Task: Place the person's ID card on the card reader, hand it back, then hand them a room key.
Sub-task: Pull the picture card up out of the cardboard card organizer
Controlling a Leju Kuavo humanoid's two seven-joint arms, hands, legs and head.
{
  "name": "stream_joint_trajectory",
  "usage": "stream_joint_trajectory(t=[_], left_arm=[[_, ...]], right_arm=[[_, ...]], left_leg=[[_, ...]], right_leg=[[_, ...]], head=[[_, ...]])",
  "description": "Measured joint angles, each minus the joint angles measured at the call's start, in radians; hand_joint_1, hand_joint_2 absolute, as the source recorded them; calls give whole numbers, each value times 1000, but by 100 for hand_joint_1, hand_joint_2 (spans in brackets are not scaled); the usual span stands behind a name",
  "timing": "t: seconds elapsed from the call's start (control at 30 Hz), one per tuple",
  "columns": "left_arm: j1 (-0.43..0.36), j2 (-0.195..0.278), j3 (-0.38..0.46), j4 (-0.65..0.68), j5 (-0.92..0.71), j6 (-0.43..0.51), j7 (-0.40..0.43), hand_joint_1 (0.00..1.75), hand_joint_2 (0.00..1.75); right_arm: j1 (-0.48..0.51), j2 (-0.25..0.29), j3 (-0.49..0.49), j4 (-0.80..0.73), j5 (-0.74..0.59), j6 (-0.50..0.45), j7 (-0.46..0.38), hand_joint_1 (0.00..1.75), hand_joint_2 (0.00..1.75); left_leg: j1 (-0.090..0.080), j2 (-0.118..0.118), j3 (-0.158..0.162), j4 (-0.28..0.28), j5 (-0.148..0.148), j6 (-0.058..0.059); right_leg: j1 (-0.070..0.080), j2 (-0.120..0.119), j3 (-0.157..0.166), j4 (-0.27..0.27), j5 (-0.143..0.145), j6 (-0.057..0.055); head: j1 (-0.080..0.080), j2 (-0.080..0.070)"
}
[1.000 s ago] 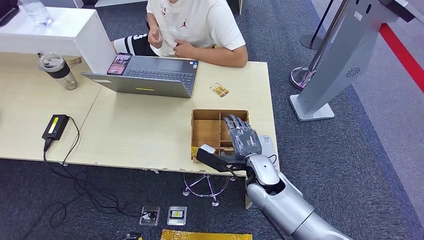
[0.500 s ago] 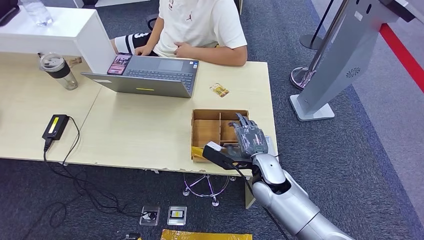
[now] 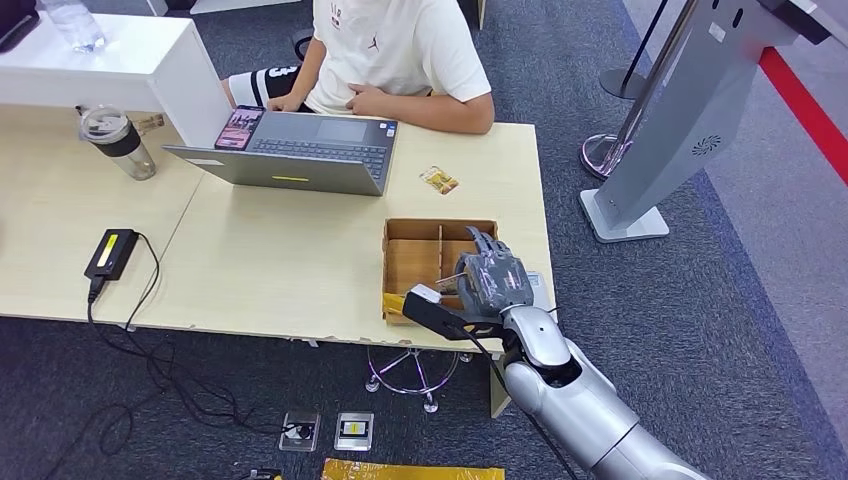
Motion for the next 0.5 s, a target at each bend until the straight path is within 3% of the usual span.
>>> stream_joint_trajectory(t=[0.17, 0.3, 0.5], left_arm=[[0, 0, 0, 0, 0, 13, -3, 0, 175], [0, -1, 0, 0, -6, 20, -19, 0, 175], [0, -1, 0, 1, -22, 17, -38, 0, 175]], right_arm=[[0, 0, 0, -1, 0, 2, 2, 155, 175], [4, -3, 0, -11, 0, 9, 14, 173, 175], [18, -12, -7, -40, 0, 3, 29, 175, 175]], left_leg=[[0, 0, 0, 0, 0, 0], [0, 0, 0, 0, 0, 0], [0, 0, 0, 0, 0, 0]], right_leg=[[0, 0, 0, 0, 0, 0], [0, 0, 0, 0, 0, 0], [0, 0, 0, 0, 0, 0]], head=[[0, 0], [0, 0], [0, 0]])
